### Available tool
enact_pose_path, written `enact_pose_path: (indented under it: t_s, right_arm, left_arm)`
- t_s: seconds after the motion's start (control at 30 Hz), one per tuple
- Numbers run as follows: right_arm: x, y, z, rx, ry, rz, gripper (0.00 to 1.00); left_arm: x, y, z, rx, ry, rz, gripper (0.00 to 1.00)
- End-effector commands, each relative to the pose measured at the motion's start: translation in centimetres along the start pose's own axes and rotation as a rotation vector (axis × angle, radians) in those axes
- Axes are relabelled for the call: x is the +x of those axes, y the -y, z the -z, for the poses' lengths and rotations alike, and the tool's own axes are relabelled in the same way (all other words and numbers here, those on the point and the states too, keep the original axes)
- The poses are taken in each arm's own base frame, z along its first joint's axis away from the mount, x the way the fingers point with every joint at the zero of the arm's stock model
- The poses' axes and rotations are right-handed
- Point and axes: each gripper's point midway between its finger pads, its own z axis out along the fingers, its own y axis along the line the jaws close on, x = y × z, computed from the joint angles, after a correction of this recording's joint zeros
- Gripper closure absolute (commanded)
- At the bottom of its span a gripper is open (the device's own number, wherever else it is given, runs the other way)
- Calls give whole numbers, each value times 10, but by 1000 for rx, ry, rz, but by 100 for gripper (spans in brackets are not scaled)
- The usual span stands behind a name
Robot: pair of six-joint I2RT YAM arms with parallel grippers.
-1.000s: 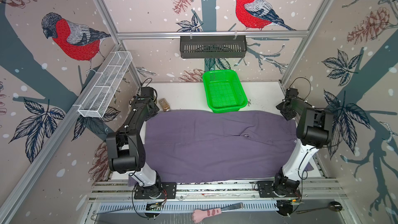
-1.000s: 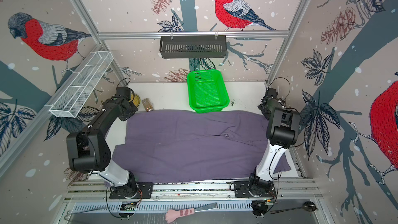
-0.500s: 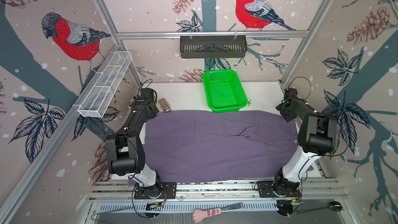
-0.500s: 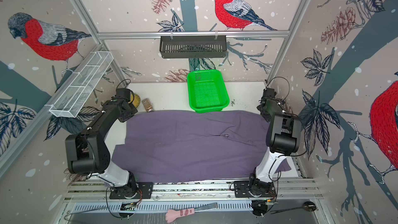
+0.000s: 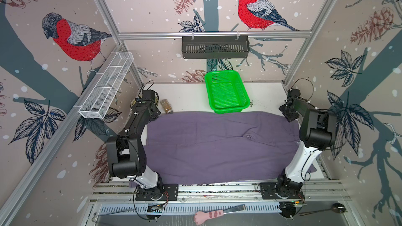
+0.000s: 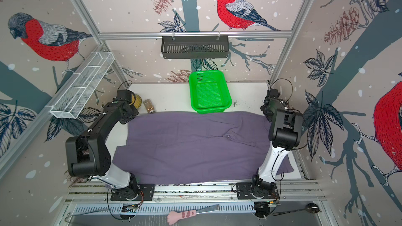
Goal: Fold and stack the trousers
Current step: Fold the trousers at the center of the table.
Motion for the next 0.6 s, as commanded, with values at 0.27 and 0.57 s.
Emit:
enact_pose_path:
  t_s: [0.27,0.57]
  right_arm:
    - [27,8,0,34,-32,18,38]
    - [45,20,-20,110,-58,69,53]
  left_arm:
    - [-7,-3,0,-21,27,-21,100]
    - [-4,-1,-4,-15,15,-25,100]
